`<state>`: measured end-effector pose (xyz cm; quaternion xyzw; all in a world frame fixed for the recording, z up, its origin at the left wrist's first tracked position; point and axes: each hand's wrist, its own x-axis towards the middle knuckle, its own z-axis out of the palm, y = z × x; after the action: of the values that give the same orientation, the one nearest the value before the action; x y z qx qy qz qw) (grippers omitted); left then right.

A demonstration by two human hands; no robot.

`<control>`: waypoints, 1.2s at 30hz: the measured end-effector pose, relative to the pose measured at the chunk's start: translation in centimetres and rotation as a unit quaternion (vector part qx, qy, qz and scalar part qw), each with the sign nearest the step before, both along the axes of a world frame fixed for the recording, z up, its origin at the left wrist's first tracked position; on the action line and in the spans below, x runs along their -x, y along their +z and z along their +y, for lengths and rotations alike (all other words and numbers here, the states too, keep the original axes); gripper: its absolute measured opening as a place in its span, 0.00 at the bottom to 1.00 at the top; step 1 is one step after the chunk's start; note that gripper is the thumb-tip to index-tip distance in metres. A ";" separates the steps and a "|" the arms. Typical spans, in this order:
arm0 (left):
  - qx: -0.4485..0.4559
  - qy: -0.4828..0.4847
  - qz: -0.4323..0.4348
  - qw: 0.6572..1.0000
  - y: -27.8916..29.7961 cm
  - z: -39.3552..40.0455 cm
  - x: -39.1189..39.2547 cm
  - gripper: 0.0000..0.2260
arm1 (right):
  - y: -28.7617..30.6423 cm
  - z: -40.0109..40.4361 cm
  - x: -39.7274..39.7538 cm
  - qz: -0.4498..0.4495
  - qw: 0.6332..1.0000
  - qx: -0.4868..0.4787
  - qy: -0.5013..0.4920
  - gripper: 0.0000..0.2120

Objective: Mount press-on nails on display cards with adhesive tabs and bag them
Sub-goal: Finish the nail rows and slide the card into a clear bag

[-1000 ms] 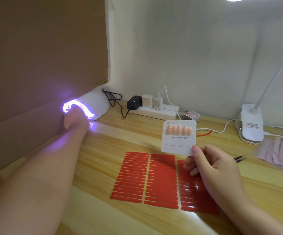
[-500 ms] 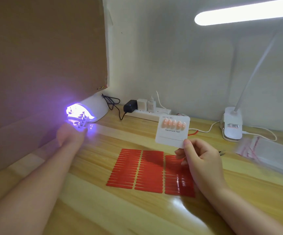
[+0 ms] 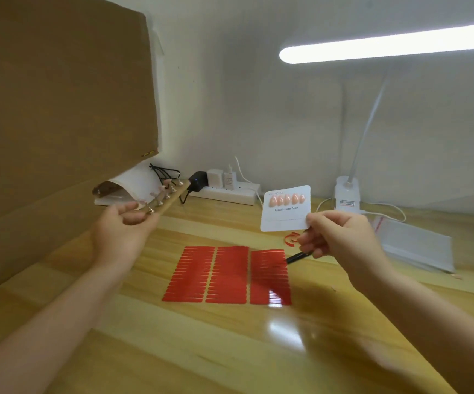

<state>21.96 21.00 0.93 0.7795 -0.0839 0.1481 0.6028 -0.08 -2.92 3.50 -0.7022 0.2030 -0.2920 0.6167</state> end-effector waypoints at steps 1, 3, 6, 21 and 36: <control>0.000 -0.037 -0.011 0.999 0.6 -1.2 1.5 0.18 | -0.1 -0.5 1.3 0.001 1.000 0.015 -0.009 0.09; -0.010 -0.108 -0.033 0.994 1.6 -3.7 4.4 0.17 | -0.5 -1.6 4.4 0.008 0.999 0.039 -0.036 0.10; -0.008 -0.213 -0.038 0.976 2.4 -7.6 8.3 0.16 | -1.3 -3.4 9.4 0.043 0.993 0.072 -0.079 0.12; -0.087 -0.362 0.015 0.928 -3.8 -20.8 17.5 0.17 | -4.2 -5.7 16.8 0.310 0.892 0.315 -0.093 0.18; -0.181 -0.386 -0.062 0.902 -4.8 -20.7 16.2 0.22 | -3.0 -7.3 17.3 0.387 0.820 0.393 -0.151 0.15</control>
<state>5.72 0.27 -3.84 0.7710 -0.4409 -0.0656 0.4548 -17.34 -10.23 0.49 -0.9008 0.3964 -0.1414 0.1070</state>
